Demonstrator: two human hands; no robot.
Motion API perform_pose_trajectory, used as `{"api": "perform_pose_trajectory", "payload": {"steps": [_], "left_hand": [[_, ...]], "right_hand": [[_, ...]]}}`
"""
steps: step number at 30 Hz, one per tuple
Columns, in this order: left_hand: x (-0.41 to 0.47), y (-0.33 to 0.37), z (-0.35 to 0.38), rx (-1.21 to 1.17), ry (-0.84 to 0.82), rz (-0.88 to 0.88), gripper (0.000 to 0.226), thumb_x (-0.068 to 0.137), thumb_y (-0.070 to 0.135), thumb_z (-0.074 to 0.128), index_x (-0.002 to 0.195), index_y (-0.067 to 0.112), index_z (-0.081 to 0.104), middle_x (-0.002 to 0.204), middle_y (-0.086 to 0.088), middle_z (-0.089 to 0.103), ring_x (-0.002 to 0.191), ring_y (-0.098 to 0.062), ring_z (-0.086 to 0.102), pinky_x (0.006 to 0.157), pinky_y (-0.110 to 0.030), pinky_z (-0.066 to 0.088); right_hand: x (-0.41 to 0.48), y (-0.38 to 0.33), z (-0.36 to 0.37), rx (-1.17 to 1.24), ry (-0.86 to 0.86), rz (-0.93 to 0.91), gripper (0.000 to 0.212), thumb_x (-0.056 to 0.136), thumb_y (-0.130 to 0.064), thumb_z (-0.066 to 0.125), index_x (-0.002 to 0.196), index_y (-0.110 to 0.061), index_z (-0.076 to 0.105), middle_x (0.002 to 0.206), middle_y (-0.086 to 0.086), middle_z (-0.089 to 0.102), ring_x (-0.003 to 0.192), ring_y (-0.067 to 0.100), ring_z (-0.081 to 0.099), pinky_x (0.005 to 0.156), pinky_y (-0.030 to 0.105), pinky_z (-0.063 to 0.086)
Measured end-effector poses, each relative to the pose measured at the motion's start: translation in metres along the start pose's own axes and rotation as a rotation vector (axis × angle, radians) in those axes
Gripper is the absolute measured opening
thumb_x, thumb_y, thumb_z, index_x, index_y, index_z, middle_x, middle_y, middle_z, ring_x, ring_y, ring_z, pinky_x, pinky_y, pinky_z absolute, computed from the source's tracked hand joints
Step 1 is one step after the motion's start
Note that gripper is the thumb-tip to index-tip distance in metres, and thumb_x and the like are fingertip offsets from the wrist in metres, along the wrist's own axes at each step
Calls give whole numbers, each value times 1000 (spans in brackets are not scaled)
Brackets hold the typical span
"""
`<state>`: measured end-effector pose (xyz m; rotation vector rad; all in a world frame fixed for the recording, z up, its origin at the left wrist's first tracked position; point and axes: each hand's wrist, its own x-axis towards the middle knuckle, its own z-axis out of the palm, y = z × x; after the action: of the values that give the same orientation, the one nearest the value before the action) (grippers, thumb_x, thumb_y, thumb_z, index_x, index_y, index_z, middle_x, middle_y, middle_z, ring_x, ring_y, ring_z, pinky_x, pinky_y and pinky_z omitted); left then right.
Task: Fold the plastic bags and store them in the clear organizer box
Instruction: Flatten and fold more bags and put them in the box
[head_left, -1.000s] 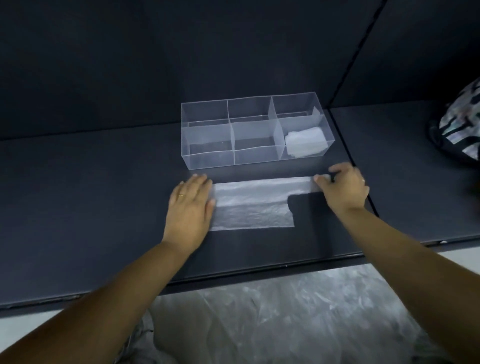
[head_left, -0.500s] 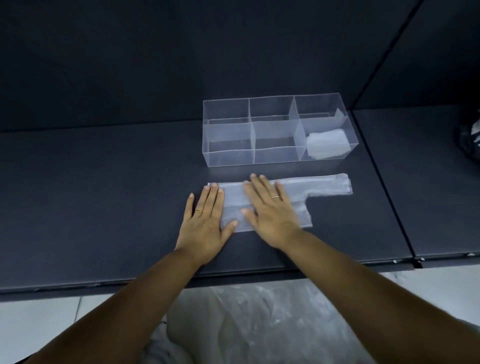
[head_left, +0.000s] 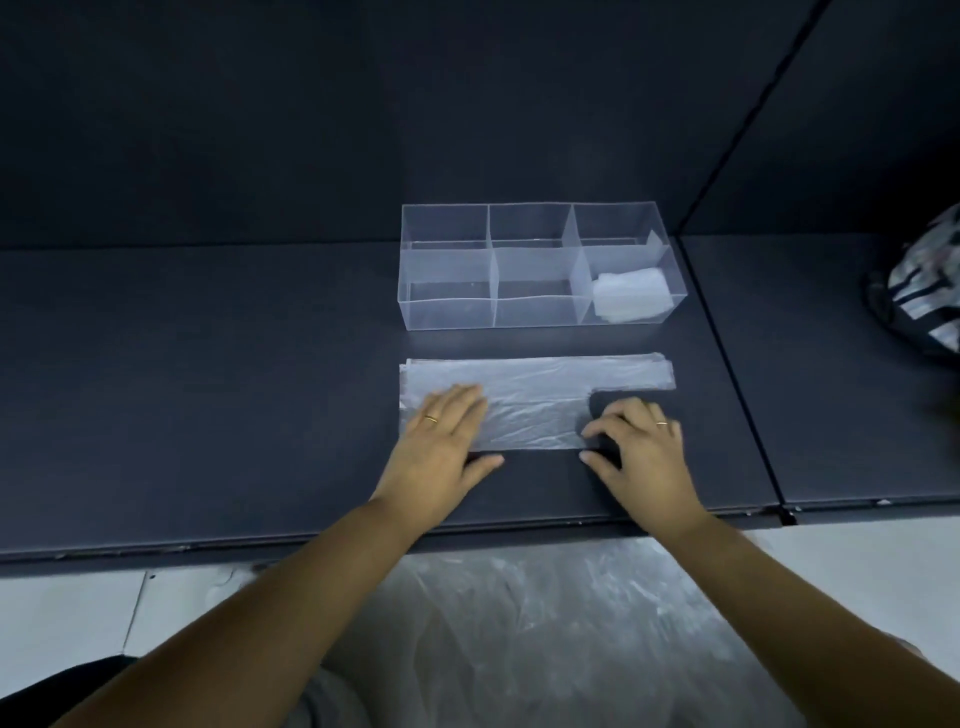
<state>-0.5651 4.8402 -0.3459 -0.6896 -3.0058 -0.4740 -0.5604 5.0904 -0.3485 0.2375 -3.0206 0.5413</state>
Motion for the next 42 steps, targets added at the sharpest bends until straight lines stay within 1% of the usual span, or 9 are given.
{"api": "perform_pose_trajectory", "payload": {"steps": [4,8,12,16,19,21,25,33,42], "left_hand": [[0,21,16,14,-142,-15,77,93,56,43,151,10,19,159,-4,15,147,-17,9,117,-26,-10],[4,32,22,6,-83,-120,70,95,52,45,149,12,27,157,-2,23,145,-17,18,118,-29,2],[1,43,13,-21,161,-44,29,65,10,86,92,11,75,96,-2,73,83,-22,69,84,-31,54],[-9,55,7,34,120,-9,37,43,-4,84,58,18,59,54,7,56,49,-18,52,62,-22,48],[-17,65,5,53,73,29,32,45,3,85,60,21,64,54,9,59,51,-17,55,63,-22,50],[-19,66,2,23,48,14,25,52,8,85,63,22,67,57,10,62,54,-16,58,66,-23,51],[-18,44,-4,-239,-33,-121,12,88,20,65,96,18,74,94,5,73,89,-17,63,85,-27,45],[-10,-18,-18,-715,-61,-599,9,86,20,70,88,12,76,84,6,71,73,2,61,69,-8,40],[-15,7,-16,-96,245,-609,11,84,13,67,95,11,69,97,-12,64,90,-35,58,76,-40,47]], "right_hand": [[7,-10,4,96,-40,164,4,85,-14,70,82,-17,71,96,1,54,96,22,50,78,28,26],[13,-13,-7,105,-226,182,14,93,-12,56,83,-15,66,101,3,54,103,24,49,88,31,34],[-6,-4,-36,313,-250,228,22,90,-8,58,72,-22,59,96,1,52,97,25,54,94,38,43],[-30,-3,-50,159,-89,174,46,77,-43,73,115,-34,50,120,-18,38,118,1,31,105,26,11],[-38,-17,-41,16,-192,-76,85,67,-53,76,140,-35,35,138,-20,35,134,-1,19,112,28,-12],[-36,-22,-26,-85,-224,-133,72,73,-42,75,137,-32,45,136,-17,47,136,6,29,114,32,-5],[-20,-11,-22,255,-111,199,6,81,-23,73,86,-25,71,89,-9,69,103,16,57,97,30,33],[-10,14,-20,740,-71,570,16,85,-13,71,70,-11,65,73,-9,69,69,-5,61,63,-2,40],[6,-2,-1,483,81,731,11,88,-23,65,83,-16,72,85,2,71,81,21,64,72,26,46]]}}
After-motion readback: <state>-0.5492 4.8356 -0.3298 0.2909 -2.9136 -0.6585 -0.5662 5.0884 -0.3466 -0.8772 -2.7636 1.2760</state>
